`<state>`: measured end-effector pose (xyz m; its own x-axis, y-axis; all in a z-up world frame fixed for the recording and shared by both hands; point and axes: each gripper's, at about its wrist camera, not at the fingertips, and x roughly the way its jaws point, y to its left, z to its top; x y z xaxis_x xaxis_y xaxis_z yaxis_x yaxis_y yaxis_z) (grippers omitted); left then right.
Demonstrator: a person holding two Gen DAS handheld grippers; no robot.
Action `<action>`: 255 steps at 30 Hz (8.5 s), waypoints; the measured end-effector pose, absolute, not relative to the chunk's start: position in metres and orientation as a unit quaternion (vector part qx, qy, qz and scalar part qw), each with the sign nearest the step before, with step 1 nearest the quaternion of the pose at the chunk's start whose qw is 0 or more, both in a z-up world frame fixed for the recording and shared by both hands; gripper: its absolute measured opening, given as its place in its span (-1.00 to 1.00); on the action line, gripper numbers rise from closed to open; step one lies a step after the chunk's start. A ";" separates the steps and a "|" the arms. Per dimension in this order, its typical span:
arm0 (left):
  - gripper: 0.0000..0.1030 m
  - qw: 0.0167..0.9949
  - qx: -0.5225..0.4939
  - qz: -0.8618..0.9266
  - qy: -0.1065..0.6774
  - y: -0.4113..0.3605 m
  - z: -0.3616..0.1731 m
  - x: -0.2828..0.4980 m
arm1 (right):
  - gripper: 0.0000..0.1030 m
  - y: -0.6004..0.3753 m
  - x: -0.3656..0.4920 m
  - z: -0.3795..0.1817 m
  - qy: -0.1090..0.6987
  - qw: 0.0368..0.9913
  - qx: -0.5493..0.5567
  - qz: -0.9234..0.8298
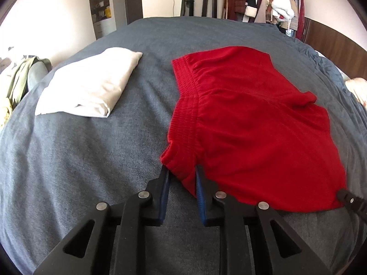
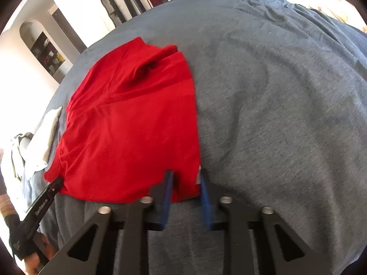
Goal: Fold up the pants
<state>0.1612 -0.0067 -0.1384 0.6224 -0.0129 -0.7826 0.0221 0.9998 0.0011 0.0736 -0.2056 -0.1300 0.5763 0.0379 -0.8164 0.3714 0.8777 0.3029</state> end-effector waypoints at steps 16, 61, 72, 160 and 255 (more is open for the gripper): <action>-0.66 0.910 0.012 -0.017 0.414 -0.007 -0.113 0.154 | -0.83 -0.205 0.072 -0.079 0.387 0.898 0.193 -0.083; -0.67 0.913 -0.012 -0.029 0.407 -0.027 -0.025 0.253 | -0.87 -0.228 0.205 0.038 0.293 0.936 0.191 -0.039; -0.67 0.902 -0.013 -0.016 0.431 -0.032 -0.031 0.307 | -0.87 -0.222 0.276 0.054 0.301 0.941 0.146 -0.048; 0.23 0.907 0.061 -0.036 0.416 -0.022 0.013 0.331 | 0.03 -0.215 0.307 0.050 0.378 0.921 0.077 -0.050; -0.25 0.877 0.094 -0.193 0.431 -0.019 -0.131 0.309 | 0.03 -0.164 0.248 -0.074 0.418 0.902 0.086 -0.070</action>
